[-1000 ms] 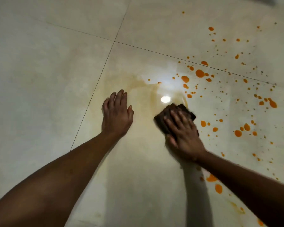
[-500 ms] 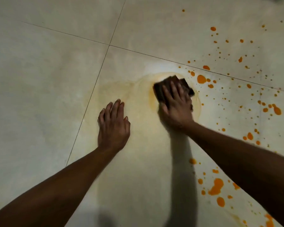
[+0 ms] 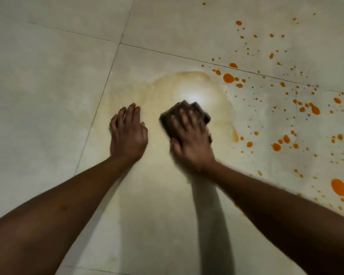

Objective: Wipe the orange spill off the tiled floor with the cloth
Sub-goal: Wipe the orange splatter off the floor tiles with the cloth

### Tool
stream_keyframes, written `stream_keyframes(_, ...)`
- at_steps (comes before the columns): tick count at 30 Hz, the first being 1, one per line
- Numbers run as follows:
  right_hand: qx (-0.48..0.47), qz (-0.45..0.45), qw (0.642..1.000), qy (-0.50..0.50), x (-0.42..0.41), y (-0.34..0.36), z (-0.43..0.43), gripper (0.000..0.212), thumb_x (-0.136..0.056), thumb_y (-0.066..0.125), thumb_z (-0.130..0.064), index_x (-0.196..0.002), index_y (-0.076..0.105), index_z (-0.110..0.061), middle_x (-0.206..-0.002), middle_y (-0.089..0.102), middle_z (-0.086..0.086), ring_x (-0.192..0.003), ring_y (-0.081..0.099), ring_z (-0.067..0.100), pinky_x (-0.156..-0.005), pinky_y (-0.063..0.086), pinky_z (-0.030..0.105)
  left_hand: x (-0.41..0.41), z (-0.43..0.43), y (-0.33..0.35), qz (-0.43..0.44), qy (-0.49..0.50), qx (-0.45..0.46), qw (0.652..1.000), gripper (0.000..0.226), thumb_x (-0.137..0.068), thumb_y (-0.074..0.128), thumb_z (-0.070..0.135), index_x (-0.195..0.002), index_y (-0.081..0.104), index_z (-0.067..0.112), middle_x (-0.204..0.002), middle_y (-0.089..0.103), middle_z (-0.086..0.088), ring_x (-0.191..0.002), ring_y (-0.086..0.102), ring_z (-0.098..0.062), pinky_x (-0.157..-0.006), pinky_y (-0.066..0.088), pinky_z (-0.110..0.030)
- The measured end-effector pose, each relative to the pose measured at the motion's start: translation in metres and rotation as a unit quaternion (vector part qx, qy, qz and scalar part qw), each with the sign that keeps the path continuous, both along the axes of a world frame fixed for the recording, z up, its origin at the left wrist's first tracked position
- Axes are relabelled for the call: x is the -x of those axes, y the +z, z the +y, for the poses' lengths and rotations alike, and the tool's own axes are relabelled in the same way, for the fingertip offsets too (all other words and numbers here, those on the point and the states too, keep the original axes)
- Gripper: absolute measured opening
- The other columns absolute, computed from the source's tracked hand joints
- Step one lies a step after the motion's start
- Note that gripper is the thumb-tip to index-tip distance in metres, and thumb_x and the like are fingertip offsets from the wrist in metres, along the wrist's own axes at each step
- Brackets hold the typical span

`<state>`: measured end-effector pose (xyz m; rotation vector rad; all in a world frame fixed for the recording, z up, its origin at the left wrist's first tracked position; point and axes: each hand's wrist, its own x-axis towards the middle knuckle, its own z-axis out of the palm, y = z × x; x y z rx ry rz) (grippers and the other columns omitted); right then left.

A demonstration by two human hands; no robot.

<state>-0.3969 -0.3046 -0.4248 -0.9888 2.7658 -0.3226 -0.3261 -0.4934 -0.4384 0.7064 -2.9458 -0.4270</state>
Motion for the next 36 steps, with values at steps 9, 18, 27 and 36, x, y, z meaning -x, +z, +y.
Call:
stream_keyframes(9, -0.029, -0.006, 0.985, -0.171, 0.012, 0.008, 0.079, 0.070, -0.091, 0.028, -0.049, -0.156, 0.012, -0.028, -0.164, 0.003, 0.007, -0.150, -0.004, 0.026, -0.119, 0.007, 0.054, 0.001, 0.007, 0.014, -0.068, -0.021, -0.037, 0.997, 0.074, -0.095, 0.035, 0.054, -0.152, 0.020, 0.009, -0.162, 0.013, -0.009, -0.149, 0.006, -0.032, -0.119, 0.002, -0.049)
stream_keyframes(18, -0.034, 0.016, 0.984, -0.173, -0.041, 0.006, 0.210, 0.069, -0.093, 0.028, -0.052, -0.156, 0.010, -0.030, -0.164, 0.002, 0.004, -0.150, -0.002, 0.024, -0.118, 0.014, 0.054, 0.001, 0.123, 0.015, -0.073, -0.291, -0.057, 0.952, 0.081, -0.086, 0.023, 0.069, -0.152, 0.028, 0.022, -0.163, 0.017, 0.000, -0.149, 0.010, -0.025, -0.119, 0.003, -0.048)
stream_keyframes(27, -0.133, -0.006, 0.962, 0.240, -0.062, 0.023, 0.311, 0.063, -0.100, 0.030, -0.050, -0.156, 0.010, -0.028, -0.164, 0.002, 0.005, -0.151, -0.002, 0.028, -0.116, 0.016, 0.052, 0.016, 0.124, 0.031, -0.199, -0.325, -0.046, 0.923, 0.115, -0.065, 0.038, 0.089, -0.154, 0.006, 0.023, -0.164, -0.003, -0.004, -0.149, -0.004, -0.033, -0.117, 0.001, -0.057)
stream_keyframes(36, -0.039, -0.030, 0.996, -0.077, -0.037, 0.004, 0.212, 0.067, -0.096, 0.032, -0.051, -0.156, 0.010, -0.030, -0.164, -0.002, 0.004, -0.150, -0.009, 0.025, -0.118, 0.007, 0.056, 0.030, 0.169, 0.055, -0.359, -0.263, -0.002, 0.895, 0.153, -0.048, 0.078, 0.076, -0.151, -0.019, 0.018, -0.159, -0.026, -0.014, -0.145, -0.021, -0.045, -0.114, 0.008, -0.065)
